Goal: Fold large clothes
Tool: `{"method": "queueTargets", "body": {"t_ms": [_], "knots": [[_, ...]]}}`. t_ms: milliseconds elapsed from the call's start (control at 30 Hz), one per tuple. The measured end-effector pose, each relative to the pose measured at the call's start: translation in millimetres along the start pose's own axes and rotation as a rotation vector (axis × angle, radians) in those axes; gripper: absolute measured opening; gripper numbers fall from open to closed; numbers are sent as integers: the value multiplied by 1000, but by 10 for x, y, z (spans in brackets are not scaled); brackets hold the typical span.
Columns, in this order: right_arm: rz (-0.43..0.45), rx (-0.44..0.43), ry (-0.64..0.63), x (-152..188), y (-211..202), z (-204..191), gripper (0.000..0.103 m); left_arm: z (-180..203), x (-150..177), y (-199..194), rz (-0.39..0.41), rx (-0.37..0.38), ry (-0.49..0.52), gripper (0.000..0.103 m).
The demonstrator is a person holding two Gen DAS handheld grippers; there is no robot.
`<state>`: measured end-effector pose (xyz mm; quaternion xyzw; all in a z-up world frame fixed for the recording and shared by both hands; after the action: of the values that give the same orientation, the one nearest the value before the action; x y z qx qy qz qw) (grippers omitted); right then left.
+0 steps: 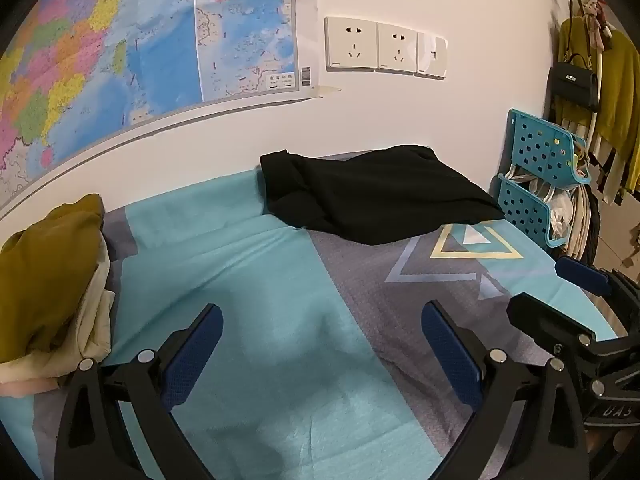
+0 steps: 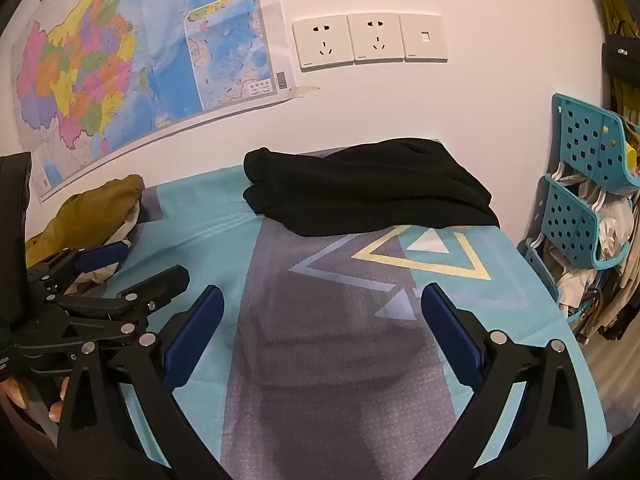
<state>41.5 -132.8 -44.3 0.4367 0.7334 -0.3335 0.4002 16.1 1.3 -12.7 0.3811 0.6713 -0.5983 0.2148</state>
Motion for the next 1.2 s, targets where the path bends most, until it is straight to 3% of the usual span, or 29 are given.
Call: {"method": "queueTargets", "body": {"t_ms": [1200], "knots": [[9, 20, -38, -11, -35, -95, 97, -9, 55, 8, -4, 8, -14, 96]]}}
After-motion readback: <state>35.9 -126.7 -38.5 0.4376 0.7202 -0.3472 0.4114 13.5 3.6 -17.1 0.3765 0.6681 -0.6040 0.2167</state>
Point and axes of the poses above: each gripper's, at about its wrist camera, not at the fingertips, and y roughly the way its jaws point, z to its right, x to its underside, the point moved 2 cm from there along y, roughly the way its jaws point, and after that the axes turned 13 degrees about y, right-handed, at the moved point
